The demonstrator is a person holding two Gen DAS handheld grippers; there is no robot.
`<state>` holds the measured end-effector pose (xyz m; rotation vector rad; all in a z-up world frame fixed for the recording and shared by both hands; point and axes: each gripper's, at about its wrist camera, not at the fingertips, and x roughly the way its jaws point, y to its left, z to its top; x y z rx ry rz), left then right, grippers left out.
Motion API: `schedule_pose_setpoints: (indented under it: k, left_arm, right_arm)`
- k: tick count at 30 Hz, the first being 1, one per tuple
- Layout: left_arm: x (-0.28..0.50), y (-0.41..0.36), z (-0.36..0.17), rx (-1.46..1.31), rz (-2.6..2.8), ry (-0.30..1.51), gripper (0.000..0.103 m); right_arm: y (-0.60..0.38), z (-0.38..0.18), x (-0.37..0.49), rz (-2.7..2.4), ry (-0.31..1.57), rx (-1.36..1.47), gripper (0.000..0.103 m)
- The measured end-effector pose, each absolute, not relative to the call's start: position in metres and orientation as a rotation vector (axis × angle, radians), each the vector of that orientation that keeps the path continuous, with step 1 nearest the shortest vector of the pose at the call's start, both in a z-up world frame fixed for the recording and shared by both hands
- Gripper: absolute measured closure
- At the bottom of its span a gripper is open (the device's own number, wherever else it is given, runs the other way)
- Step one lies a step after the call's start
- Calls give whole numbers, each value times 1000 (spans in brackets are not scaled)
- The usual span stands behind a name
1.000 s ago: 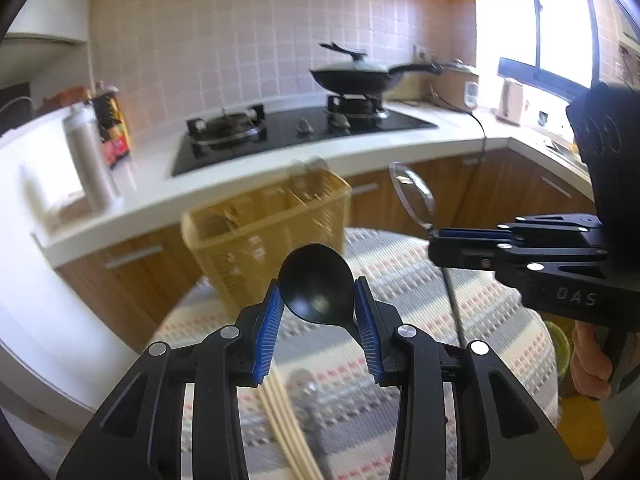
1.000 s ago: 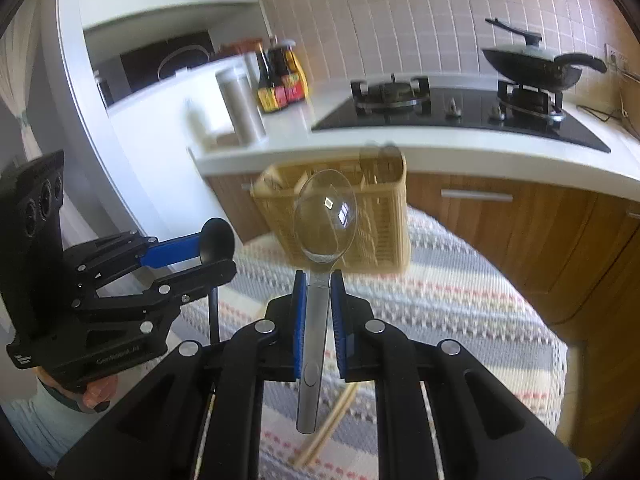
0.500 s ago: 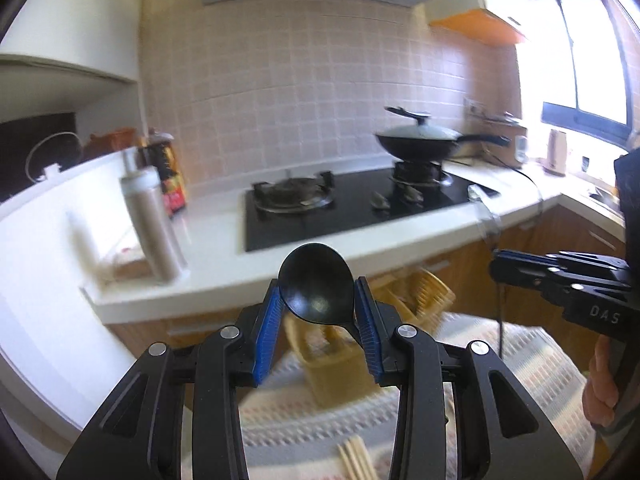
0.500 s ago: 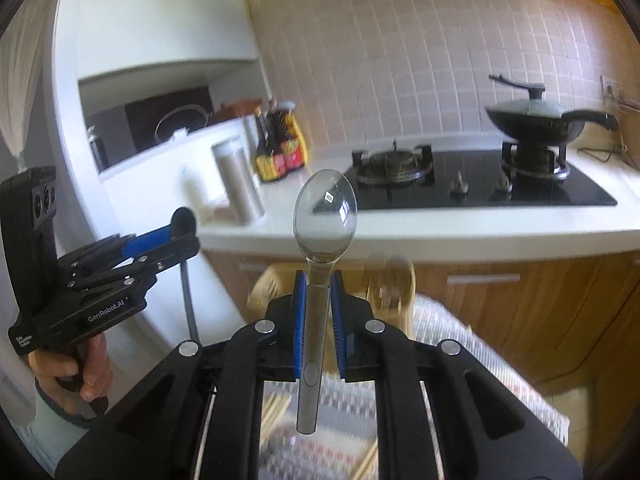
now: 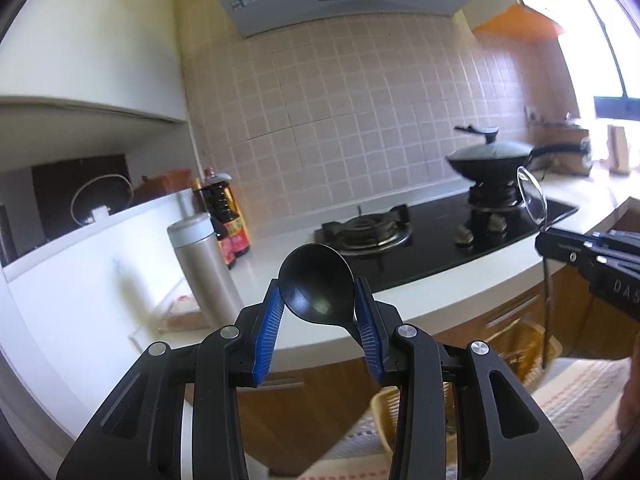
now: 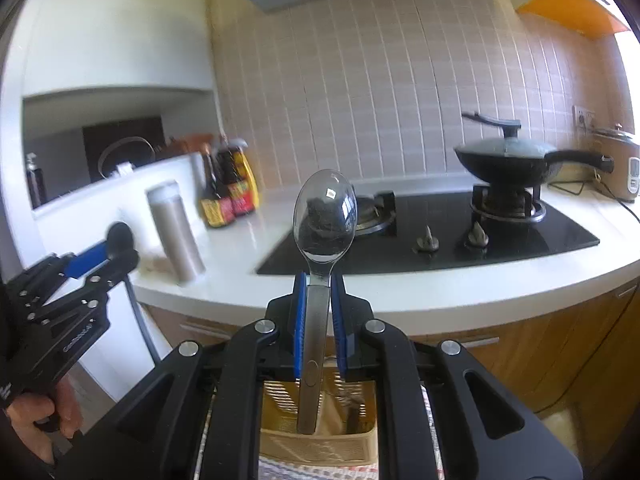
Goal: Organize utensils
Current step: 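Lower both spoons into the tan basket and open both tools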
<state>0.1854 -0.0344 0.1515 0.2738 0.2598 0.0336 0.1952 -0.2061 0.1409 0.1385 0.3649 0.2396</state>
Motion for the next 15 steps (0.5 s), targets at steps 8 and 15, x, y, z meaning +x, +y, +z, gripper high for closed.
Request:
schedule_pose_setpoints:
  k: [8,15]
  left_arm:
    - [216,-31,116,235,40,331,69]
    - [222,-29,97,250,46,347,68]
  right_arm:
    - [-200,112,216,147,354,81,93]
    - [-201,89,213,126,306,84,93]
